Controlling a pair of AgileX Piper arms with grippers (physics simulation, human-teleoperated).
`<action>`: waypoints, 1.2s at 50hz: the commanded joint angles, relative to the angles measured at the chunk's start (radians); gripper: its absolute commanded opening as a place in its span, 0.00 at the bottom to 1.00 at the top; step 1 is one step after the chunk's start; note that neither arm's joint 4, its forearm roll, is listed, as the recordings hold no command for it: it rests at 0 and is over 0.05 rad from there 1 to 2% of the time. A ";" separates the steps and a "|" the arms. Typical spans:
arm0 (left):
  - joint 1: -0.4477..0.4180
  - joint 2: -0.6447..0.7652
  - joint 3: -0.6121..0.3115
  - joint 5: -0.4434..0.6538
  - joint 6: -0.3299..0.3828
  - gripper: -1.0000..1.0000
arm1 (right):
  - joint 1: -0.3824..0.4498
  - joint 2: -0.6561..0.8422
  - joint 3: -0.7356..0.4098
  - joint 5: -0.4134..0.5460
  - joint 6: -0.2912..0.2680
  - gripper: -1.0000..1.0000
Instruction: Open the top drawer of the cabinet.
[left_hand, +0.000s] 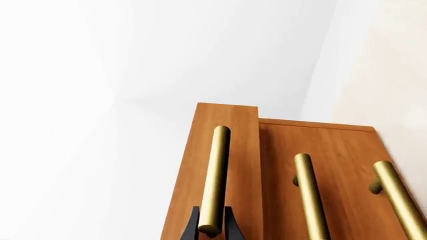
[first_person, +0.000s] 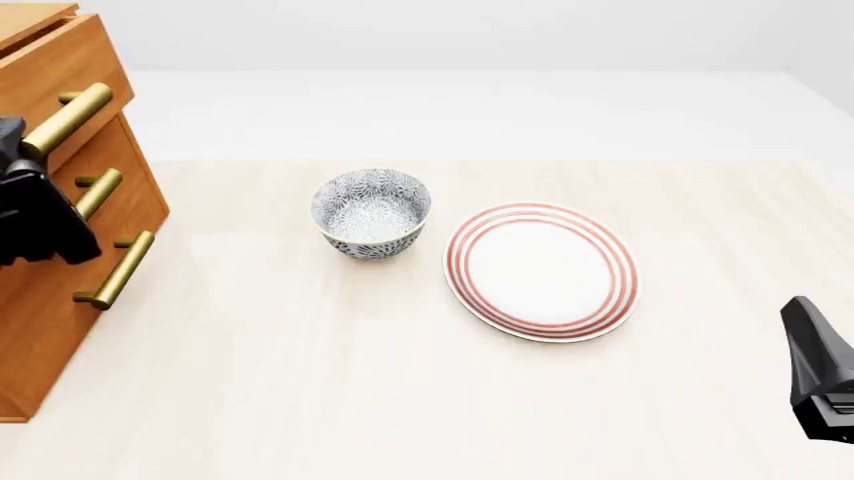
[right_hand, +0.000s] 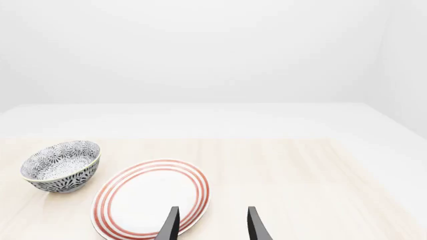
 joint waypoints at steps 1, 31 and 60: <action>-0.085 0.015 0.011 -0.006 0.012 0.00 | 0.000 -0.006 0.001 0.004 -0.001 1.00; -0.163 0.016 0.009 -0.014 0.016 0.00 | 0.000 -0.006 0.001 0.004 -0.001 1.00; -0.208 -0.118 0.036 0.069 0.027 0.00 | 0.000 -0.005 0.001 0.004 -0.001 1.00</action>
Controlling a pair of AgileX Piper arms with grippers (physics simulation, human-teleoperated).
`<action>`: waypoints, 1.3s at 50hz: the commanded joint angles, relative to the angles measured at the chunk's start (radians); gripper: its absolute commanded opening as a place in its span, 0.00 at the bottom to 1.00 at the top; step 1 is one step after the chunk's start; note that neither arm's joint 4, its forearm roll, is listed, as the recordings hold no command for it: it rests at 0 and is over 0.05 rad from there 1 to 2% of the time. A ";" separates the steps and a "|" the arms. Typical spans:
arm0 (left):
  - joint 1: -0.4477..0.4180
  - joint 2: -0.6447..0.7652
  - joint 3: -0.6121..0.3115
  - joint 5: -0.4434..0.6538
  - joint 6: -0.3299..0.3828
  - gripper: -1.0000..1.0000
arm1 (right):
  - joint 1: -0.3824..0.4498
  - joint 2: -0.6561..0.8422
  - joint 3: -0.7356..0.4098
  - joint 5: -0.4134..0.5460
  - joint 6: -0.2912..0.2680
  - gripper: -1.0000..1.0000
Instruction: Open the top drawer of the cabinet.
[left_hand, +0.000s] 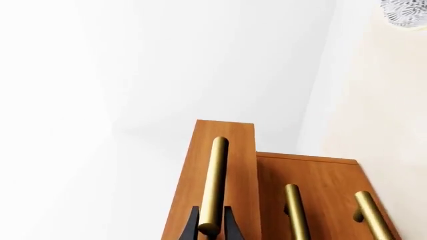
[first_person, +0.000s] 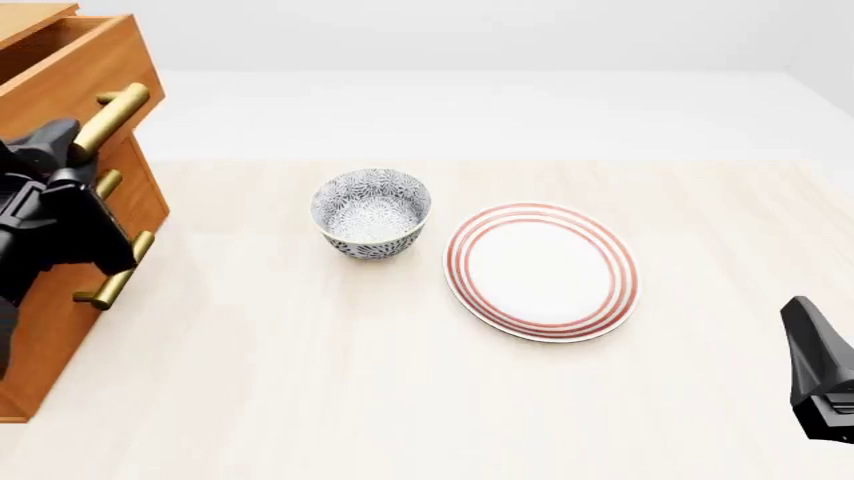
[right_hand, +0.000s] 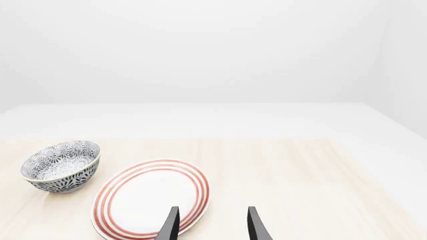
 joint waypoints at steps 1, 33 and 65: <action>-0.068 -0.091 0.016 0.056 0.013 0.00 | 0.000 -0.005 0.001 0.004 -0.001 1.00; -0.110 -0.168 0.057 0.070 0.029 0.00 | 0.000 -0.006 0.001 0.004 -0.001 1.00; -0.189 -0.354 0.111 0.172 0.007 1.00 | 0.000 -0.005 0.001 0.004 -0.001 1.00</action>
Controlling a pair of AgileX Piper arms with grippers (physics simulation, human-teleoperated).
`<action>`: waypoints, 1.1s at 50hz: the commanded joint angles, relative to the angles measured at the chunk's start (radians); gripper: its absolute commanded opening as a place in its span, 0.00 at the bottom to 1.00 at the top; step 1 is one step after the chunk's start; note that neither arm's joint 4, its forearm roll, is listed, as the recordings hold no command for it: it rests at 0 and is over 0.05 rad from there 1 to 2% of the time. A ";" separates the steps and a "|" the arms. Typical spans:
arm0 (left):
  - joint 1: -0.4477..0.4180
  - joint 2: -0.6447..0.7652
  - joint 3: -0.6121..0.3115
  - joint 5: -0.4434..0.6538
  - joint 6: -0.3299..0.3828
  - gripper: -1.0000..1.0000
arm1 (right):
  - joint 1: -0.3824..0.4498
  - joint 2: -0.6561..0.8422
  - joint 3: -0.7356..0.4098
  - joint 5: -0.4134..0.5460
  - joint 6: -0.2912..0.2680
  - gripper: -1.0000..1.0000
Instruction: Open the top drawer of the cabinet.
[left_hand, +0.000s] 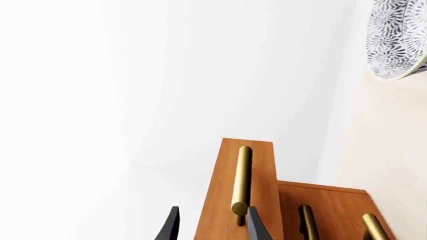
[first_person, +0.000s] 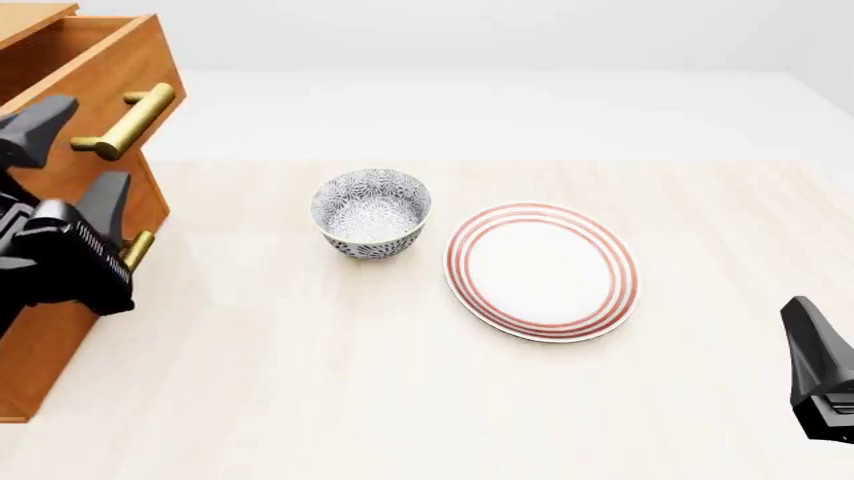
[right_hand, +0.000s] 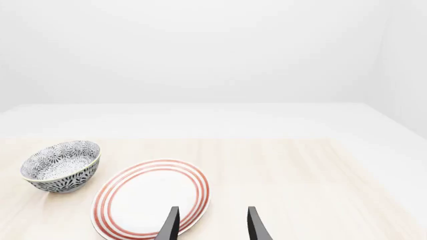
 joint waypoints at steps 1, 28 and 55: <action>-0.036 -0.084 0.020 0.057 -0.019 1.00 | 0.000 -0.006 0.001 0.004 -0.001 1.00; -0.019 -0.365 -0.239 0.724 -0.556 1.00 | 0.000 -0.005 0.001 0.004 -0.001 1.00; -0.006 -0.205 -0.623 1.138 -1.107 1.00 | 0.000 -0.006 0.001 0.004 -0.001 1.00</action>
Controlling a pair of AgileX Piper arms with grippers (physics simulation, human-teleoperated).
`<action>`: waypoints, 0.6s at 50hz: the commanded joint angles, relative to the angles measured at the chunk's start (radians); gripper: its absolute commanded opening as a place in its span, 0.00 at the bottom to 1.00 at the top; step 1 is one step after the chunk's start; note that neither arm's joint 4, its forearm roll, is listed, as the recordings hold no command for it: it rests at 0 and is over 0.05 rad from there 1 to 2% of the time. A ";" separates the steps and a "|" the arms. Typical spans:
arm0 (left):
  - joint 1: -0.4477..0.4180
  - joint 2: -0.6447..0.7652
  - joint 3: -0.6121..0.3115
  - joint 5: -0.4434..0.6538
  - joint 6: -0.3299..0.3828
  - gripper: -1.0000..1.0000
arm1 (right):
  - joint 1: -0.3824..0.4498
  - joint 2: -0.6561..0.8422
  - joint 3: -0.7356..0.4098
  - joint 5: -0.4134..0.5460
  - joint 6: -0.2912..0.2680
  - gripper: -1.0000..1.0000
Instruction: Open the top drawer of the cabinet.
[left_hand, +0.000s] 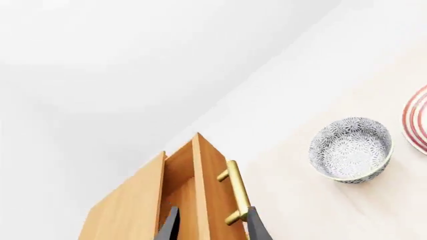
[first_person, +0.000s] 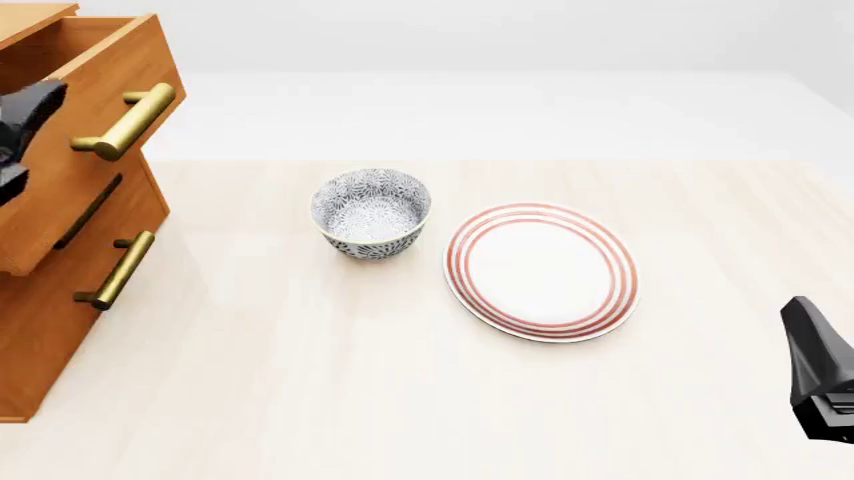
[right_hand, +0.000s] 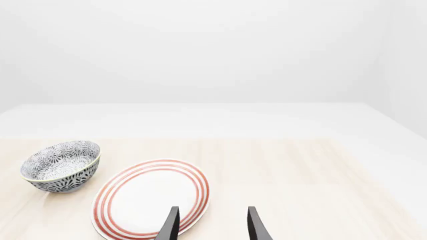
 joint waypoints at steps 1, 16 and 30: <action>0.002 0.083 -0.164 0.172 -0.226 1.00 | 0.000 -0.005 0.001 0.004 -0.001 1.00; 0.046 0.220 -0.324 0.341 -0.490 1.00 | 0.000 -0.005 0.001 0.004 -0.001 1.00; 0.121 0.264 -0.420 0.465 -0.585 1.00 | 0.000 -0.005 0.001 0.004 -0.001 1.00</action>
